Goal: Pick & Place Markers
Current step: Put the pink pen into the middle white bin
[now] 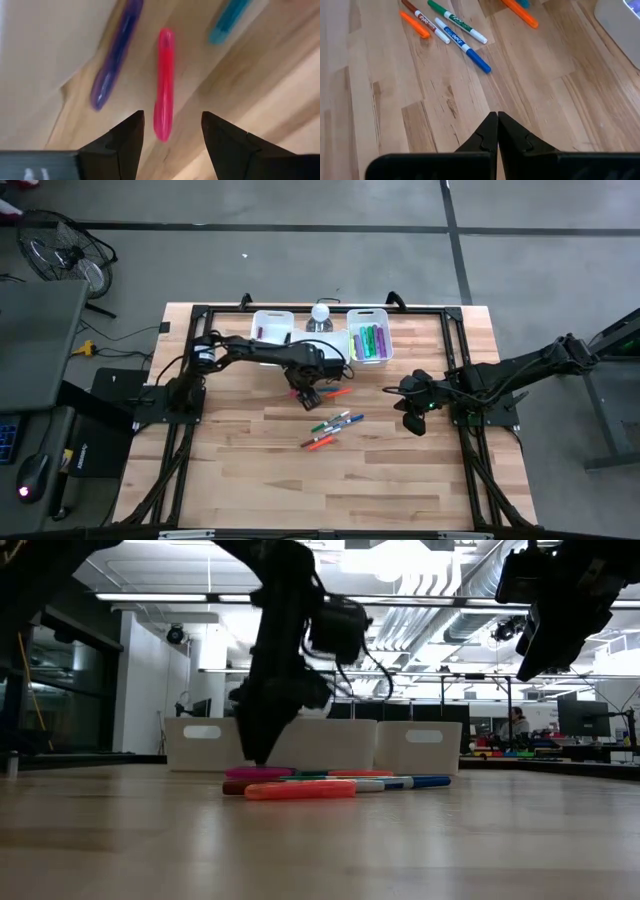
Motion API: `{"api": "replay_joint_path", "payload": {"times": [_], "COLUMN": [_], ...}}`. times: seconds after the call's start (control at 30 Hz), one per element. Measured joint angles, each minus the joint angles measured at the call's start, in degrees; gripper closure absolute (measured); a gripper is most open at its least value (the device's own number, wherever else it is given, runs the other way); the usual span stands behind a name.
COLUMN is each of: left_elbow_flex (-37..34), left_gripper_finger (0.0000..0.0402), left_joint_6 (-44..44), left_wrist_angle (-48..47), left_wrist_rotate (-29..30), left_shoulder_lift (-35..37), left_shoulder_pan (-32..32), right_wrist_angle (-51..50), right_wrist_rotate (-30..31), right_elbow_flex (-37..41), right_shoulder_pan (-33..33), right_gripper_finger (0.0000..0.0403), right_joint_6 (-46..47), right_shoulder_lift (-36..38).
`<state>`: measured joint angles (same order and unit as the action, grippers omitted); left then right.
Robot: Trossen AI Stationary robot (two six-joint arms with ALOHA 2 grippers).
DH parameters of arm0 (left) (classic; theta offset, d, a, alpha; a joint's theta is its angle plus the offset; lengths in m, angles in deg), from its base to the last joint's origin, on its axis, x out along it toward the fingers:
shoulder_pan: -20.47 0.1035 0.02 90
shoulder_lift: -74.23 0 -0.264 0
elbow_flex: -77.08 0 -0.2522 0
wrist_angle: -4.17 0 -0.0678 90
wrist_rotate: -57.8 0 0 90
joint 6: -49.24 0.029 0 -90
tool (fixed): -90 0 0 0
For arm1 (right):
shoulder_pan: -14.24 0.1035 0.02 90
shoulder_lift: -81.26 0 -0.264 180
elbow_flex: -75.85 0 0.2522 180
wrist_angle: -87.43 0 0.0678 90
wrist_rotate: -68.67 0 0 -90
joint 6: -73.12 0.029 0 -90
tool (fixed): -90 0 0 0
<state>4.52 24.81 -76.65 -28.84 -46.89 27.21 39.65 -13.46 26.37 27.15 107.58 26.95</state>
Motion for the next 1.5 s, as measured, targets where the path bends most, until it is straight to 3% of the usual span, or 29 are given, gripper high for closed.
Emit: {"api": "replay_joint_path", "payload": {"times": [0.53, 0.77, 1.27, 1.5], "left_elbow_flex": [0.1, 0.1, 0.3, 4.2], "left_gripper_finger": [0.0208, 0.0212, 0.0372, 0.0372], "left_joint_6": [1.5, 1.7, 1.7, 1.7], "left_wrist_angle": [1.1, 1.1, 0.6, -4.0], "left_wrist_rotate": [-4.3, -2.9, -0.1, 5.3], "left_shoulder_lift": [-4.1, -4.2, -4.4, -4.9], "left_shoulder_pan": [-0.1, -0.7, -0.9, -0.7], "right_wrist_angle": [0.4, 0.5, 0.5, 0.5], "right_wrist_rotate": [0.1, 0.1, 0.1, 0.1], "right_elbow_flex": [0.0, 0.0, 0.0, 0.0], "right_shoulder_pan": [0.0, 0.0, 0.0, 0.0], "right_gripper_finger": [0.0402, 0.0402, 0.0402, 0.0402], "right_joint_6": [0.7, 0.7, 0.6, 0.6], "right_shoulder_lift": [0.0, 0.0, 0.0, 0.0]}}
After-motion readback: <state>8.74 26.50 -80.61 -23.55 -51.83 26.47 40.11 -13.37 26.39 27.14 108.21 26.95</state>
